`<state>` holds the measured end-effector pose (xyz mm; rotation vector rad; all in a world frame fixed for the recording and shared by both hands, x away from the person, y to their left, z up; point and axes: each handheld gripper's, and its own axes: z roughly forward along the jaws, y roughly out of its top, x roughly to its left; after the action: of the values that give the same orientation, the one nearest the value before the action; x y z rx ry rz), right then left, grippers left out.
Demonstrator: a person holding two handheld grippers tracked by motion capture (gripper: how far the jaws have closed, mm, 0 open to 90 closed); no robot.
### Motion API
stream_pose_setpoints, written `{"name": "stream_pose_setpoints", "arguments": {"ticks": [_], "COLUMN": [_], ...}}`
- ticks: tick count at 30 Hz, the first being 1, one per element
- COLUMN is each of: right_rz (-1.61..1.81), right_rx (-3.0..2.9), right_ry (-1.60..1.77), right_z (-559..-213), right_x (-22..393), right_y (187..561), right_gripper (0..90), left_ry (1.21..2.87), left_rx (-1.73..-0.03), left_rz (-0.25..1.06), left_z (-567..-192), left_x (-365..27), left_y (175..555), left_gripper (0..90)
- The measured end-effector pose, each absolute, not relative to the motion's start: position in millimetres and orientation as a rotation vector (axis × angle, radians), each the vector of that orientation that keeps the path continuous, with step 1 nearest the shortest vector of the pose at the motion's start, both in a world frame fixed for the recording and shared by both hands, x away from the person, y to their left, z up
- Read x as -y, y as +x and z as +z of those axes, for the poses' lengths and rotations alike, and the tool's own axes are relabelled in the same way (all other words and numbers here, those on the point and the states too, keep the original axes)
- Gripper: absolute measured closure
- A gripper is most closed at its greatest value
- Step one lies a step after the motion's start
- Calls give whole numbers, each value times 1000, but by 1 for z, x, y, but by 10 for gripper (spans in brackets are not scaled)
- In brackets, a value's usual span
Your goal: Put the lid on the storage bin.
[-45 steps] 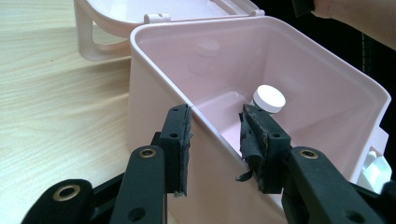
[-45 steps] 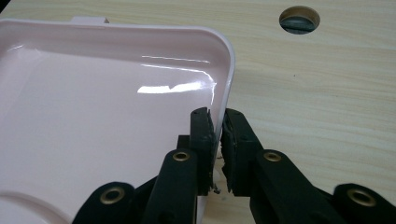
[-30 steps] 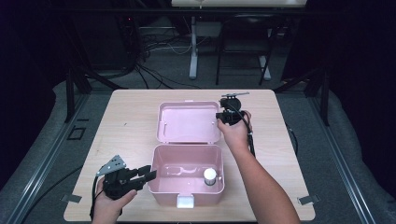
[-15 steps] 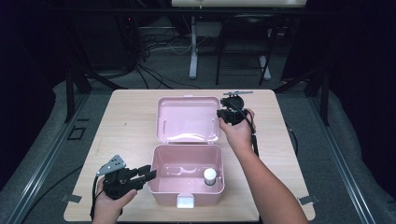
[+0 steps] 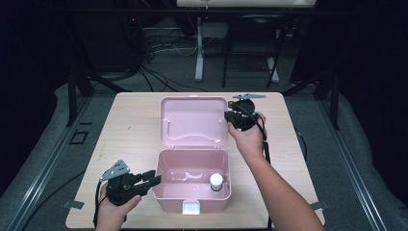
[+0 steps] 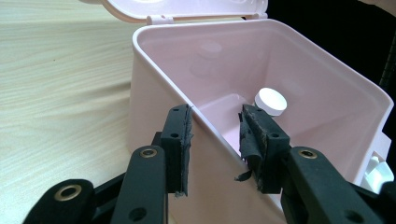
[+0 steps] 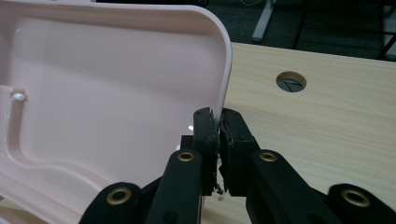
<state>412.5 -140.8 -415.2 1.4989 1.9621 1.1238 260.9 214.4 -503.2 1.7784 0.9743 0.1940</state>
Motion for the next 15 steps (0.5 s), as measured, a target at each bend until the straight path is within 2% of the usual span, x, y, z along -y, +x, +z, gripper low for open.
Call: {"name": "stream_pose_setpoints", "arguments": {"ticks": [15], "right_rz": [1183], "right_rx": [-1933], "right_ry": [1431], "right_z": [-407], "right_x": [142], "right_y": [397], "right_gripper": [871], "left_ry": [1774], "left_rx": [-979], "left_rz": [198], "left_z": [-503], "left_x": [-214], "left_y": [261], "left_gripper": [629]}}
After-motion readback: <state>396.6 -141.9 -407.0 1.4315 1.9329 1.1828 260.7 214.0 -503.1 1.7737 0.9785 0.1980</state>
